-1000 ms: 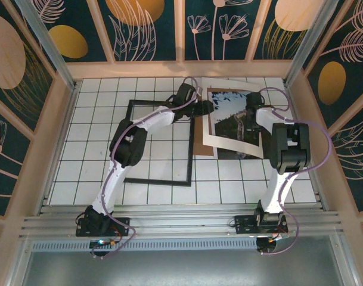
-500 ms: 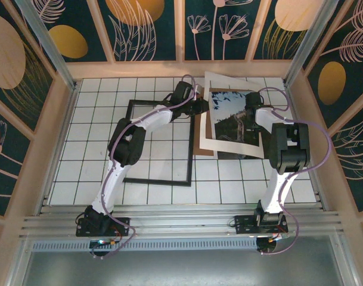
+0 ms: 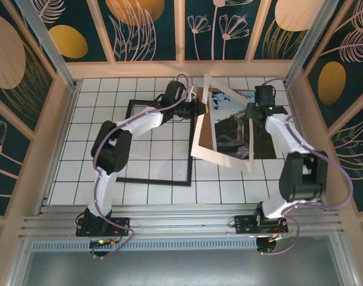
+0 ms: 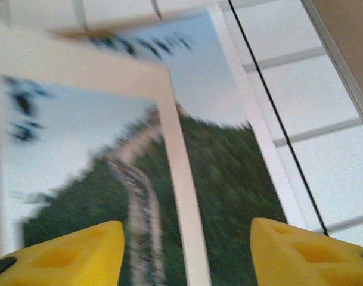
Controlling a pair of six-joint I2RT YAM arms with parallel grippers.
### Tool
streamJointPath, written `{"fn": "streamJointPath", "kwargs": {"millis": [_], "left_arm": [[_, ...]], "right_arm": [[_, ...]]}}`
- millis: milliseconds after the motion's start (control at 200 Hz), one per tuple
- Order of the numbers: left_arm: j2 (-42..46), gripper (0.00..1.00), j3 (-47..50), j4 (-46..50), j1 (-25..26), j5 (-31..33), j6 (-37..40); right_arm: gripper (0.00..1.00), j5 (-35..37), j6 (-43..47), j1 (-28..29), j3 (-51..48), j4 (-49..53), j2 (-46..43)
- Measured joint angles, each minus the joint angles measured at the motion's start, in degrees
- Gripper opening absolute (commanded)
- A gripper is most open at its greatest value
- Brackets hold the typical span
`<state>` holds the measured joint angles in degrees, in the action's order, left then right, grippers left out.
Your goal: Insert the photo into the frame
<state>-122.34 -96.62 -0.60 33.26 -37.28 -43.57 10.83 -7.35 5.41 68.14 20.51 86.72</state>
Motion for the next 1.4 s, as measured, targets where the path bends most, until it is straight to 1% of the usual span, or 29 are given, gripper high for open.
{"fn": "streamJointPath", "kwargs": {"millis": [90,155,310,450,570,656,711,761,846,896,1041,1251,1401], "left_arm": [[4.94,0.0,1.62,2.67,0.0,-1.03,2.21],[8.31,0.0,2.27,5.9,-0.13,-1.42,4.76],[16.35,0.0,4.48,16.28,-1.7,-1.46,12.02],[24.22,0.0,6.91,26.12,-6.36,-1.27,18.34],[30.29,0.0,9.14,31.8,-11.04,-0.85,22.12],[33.46,0.0,10.93,34.8,-14.25,0.63,24.13],[34.62,0.0,12.02,36.61,-16.11,2.67,25.27],[34.62,0.0,12.33,38.53,-17.27,5.97,26.27],[33.18,0.0,12.33,40.96,-17.84,11.78,27.82],[31.52,0.0,12.31,42.07,-17.84,15.21,28.61],[26.25,0.0,11.82,44.04,-17.84,22.49,30.6],[21.97,0.0,9.84,46.34,-17.92,31.47,32.92],[21.16,0.0,9.68,46.99,-18.01,35.12,33.35]], "right_arm": [[0.66,-5.97,-1.22,0.57,-2.16,-5.33,-5.44],[0.68,-9.25,-2.03,1.22,-3.45,-9.01,-7.67],[0.71,-13.25,-2.36,3.48,-5.57,-15.82,-8.68],[0.72,-14.97,-2.34,4.74,-6.97,-19.74,-8.68],[0.71,-15.23,-2.12,4.83,-7.15,-22.12,-8.52],[0.71,-15.21,-2.1,4.83,-7.15,-23.19,-8.11],[0.71,-15.21,-2.08,4.83,-7.17,-23.74,-7.74],[0.72,-15.21,-1.99,4.9,-7.19,-24.06,-7.23],[0.71,-15.13,-1.95,5.14,-7.19,-24.37,-6.34],[0.71,-14.93,-1.92,5.49,-7.19,-24.41,-5.77],[0.71,-13.77,-1.51,6.58,-7.28,-24.39,-4.9],[0.71,-12.98,-1.07,6.93,-8.15,-24.61,-4.66],[0.71,-12.37,-0.44,7.02,-8.2,-24.63,-3.39]]}}
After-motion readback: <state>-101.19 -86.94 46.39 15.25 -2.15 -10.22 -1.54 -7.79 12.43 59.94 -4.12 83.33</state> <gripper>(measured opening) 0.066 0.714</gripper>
